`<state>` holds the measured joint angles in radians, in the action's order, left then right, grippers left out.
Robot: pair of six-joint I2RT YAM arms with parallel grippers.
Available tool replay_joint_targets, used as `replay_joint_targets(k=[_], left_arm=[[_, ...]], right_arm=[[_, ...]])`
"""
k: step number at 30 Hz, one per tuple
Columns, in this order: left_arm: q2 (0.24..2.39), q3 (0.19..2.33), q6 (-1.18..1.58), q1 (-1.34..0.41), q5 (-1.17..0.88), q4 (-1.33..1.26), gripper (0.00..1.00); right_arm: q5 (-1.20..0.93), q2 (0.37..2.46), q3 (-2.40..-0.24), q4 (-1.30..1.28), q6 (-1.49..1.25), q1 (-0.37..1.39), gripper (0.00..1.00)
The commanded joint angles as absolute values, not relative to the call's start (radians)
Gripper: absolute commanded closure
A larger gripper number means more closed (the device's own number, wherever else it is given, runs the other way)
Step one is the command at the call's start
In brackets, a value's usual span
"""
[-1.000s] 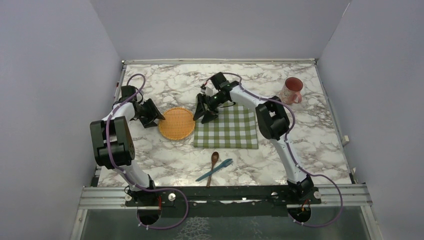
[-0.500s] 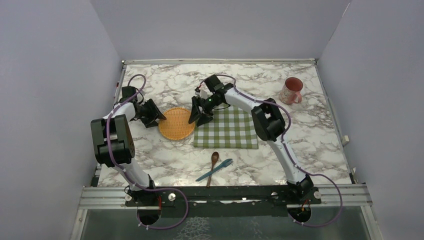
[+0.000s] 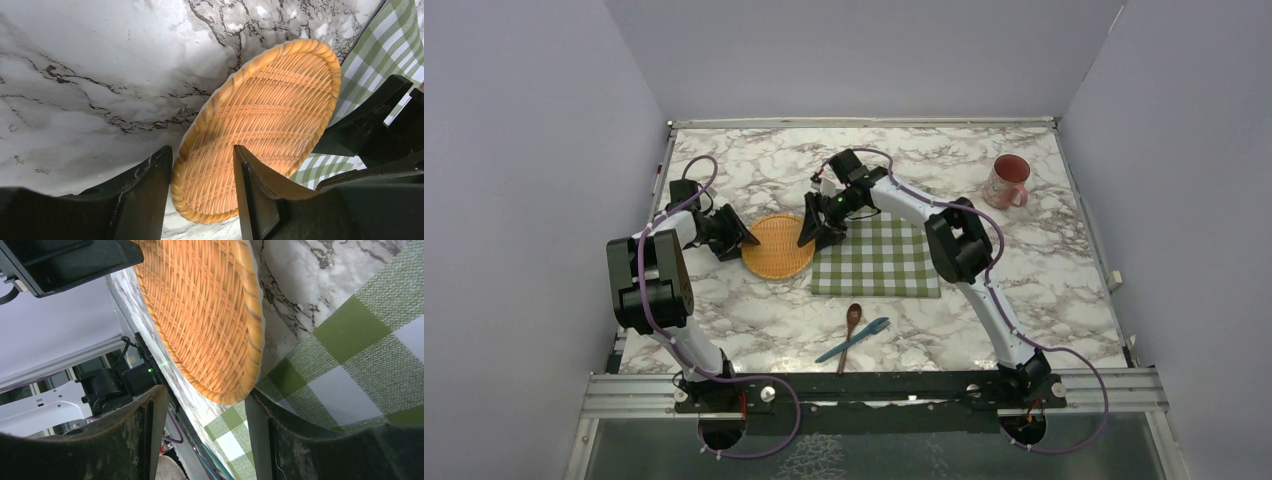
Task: Set the dinner table for one person
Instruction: Pick up the plate at the center of the board.
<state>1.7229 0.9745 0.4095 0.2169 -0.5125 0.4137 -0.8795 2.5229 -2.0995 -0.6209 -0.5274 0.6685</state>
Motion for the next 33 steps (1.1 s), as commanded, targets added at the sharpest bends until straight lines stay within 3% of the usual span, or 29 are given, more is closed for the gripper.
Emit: replay_joint_targets(k=[1,12,19,23,33], left_arm=[[1.734,0.957,0.410,0.225,-0.537,0.386,0.49],[1.725,0.950,0.422,0.225,-0.547,0.375,0.53],[1.719,0.958,0.436,0.225,-0.566,0.370,0.74],[1.717,0.959,0.441,0.225,-0.583,0.360,0.82],[1.686,0.961,0.457,0.214,-0.638,0.353,0.96]], right_arm=[[-0.848,2.544,-2.132,-0.583,-0.555,0.678,0.40],[-0.823,2.557,-2.122,-0.551,-0.580,0.689,0.59],[-0.816,2.562,-2.115,-0.557,-0.574,0.696,0.74],[-0.805,2.555,-2.091,-0.563,-0.566,0.701,0.99],[-0.767,2.507,-2.072,-0.589,-0.539,0.718,0.99]])
